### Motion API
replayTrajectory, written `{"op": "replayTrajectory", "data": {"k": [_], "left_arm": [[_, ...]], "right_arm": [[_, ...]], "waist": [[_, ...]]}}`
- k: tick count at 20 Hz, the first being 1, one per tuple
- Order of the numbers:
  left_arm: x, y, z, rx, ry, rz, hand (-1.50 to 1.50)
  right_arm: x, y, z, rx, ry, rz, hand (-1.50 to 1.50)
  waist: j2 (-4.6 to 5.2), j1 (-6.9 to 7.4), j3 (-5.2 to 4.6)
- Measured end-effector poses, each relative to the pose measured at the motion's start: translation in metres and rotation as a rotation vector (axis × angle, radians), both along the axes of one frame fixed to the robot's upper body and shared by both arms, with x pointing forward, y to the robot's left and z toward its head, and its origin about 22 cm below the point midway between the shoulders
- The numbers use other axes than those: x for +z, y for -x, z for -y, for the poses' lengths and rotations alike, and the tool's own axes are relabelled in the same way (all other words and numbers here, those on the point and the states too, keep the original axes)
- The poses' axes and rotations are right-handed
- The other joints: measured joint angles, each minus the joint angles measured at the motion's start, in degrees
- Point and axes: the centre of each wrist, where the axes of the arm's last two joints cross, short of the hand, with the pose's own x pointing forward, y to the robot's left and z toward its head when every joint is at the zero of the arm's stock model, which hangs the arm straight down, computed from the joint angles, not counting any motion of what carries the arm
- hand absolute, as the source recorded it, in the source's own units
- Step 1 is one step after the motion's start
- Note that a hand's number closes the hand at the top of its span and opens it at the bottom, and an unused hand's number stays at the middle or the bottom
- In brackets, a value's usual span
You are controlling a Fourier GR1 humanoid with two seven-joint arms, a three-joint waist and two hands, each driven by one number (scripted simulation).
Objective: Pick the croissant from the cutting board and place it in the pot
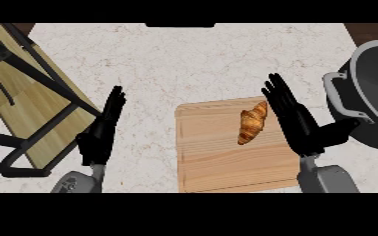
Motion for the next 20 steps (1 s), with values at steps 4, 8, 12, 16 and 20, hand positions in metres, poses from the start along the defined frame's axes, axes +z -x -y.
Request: {"op": "replayTrajectory", "data": {"k": [4,8,12,16,20], "left_arm": [[0.027,-0.016,-0.014,0.025,0.003,0.079,0.00],[0.044,-0.022,-0.020,0.049,0.034,0.109,0.00],[0.053,-0.021,-0.023,0.037,0.082,0.097,0.00],[0.066,-0.020,-0.031,0.027,0.102,0.094,0.00],[0.086,-0.031,-0.033,0.019,0.105,0.132,0.00]], "right_arm": [[0.029,-0.016,0.049,0.023,0.035,0.122,1.50],[0.079,-0.023,0.112,-0.013,0.311,0.252,-1.50],[0.073,-0.009,0.157,-0.132,0.536,0.334,-1.50],[0.057,0.004,0.168,-0.091,0.651,0.465,-1.50],[0.057,0.013,0.177,-0.027,0.778,0.506,-1.50]], "waist": [[-0.60,0.14,0.38],[-1.13,-0.43,-0.10],[-0.64,-0.16,0.12],[-0.72,0.03,0.30],[-0.78,-0.26,0.33]]}}
